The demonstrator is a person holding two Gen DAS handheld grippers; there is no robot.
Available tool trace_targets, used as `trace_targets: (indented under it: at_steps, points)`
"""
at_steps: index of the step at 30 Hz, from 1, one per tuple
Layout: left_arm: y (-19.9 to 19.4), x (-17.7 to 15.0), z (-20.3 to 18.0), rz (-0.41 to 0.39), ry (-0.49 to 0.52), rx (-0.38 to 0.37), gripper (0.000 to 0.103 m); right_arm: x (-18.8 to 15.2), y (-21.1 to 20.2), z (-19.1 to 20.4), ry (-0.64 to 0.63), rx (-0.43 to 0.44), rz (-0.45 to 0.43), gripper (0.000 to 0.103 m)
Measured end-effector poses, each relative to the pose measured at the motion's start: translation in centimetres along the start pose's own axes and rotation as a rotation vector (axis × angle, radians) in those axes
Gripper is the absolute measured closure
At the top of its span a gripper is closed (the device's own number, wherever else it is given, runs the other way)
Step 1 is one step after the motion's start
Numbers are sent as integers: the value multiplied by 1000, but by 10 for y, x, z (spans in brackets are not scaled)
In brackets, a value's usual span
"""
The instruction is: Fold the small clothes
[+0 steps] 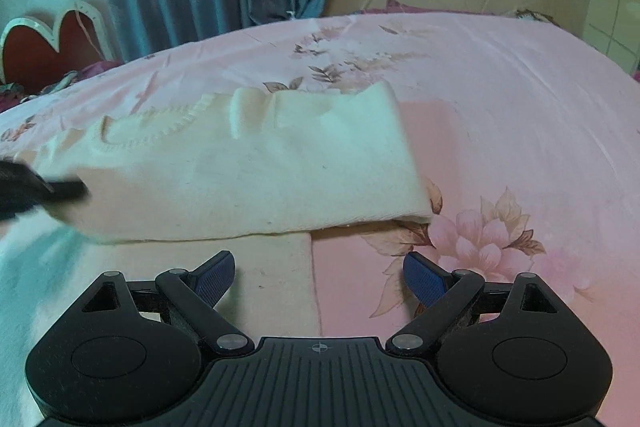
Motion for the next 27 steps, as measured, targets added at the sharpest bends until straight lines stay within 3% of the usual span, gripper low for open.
trace_targets:
  at_steps: [4,8,10,11,15,16,17,18,27]
  points:
    - [-19,35,-4,-100,-51,-53,98,2,15,1,42,-11,6,13]
    - [-39,63,14,-185,-61,-23,98,11,27,5,62,-24,-20,13]
    - [-43,68,29,-196,-47,21,98,15,30,7,63,-21,-27,34]
    - [-44,68,37,-193,-46,45,98,16,33,9,61,-17,-21,54]
    - [-36,55,75,-165,-47,160,98,19,36,14,54,-15,-25,59]
    - [-34,51,83,-153,-59,180,98,18,35,14,52,-12,-22,63]
    - [-31,46,90,-139,-67,200,98,19,34,14,50,-6,-18,79]
    - [-29,40,98,-124,-67,221,99,19,33,14,53,5,-15,83]
    - [-17,18,117,-76,-54,287,98,18,28,9,43,-13,-1,87]
Point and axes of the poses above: each gripper's, at about its wrist camera, not at the fingertips, and y roughly the way its jaws point, z to its left, x to its top, the point moved 3 cm from there along y, roughly the way its jaws point, and after that the axes turned 10 degrees about -z, right-handed, at the moved point
